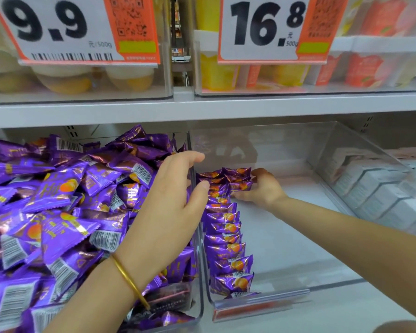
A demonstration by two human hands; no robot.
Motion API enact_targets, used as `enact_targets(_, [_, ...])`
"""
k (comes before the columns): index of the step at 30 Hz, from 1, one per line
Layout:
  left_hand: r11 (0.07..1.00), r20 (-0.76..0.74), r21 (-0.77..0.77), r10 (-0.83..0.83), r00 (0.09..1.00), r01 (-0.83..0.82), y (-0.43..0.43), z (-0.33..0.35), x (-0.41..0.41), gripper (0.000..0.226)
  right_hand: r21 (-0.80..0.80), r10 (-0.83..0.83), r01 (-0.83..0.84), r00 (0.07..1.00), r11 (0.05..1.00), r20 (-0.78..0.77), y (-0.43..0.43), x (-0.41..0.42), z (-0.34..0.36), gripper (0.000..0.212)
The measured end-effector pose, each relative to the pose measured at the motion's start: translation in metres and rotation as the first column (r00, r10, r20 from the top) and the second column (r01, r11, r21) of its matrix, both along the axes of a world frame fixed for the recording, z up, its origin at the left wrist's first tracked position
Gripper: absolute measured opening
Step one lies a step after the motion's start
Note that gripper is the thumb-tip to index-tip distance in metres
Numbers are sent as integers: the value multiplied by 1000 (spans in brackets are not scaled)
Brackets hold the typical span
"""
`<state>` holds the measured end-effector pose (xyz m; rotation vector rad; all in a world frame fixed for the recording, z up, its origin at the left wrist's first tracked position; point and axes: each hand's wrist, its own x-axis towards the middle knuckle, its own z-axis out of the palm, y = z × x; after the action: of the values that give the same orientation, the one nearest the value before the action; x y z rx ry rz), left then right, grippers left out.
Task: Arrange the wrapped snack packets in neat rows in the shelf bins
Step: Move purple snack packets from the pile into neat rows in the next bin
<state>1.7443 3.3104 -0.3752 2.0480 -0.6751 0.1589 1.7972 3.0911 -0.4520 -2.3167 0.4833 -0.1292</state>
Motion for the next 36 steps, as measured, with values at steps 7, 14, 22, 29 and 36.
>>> enact_targets(7, [995,125,5,102,987,-103,12,8,-1,33,-61,-28,25,998,998,-52,-1,-9,16,76])
enact_targets(14, [988,393,62,103,914,-138,43,38,-9,28,-294,341,-222,821,930,457,68,-49,82,37])
enact_targets(22, [848,405,349,247,880,-398,82,31,2,41,-497,603,-503,796,707,52,124,4,102,78])
enact_targets(29, [843,408,309,301,862,-440,83,22,2,25,-701,514,-367,858,611,-2,134,17,101,45])
enact_targets(36, [849,393,288,317,863,-443,79,22,0,37,-498,483,-305,830,812,279,129,-21,107,18])
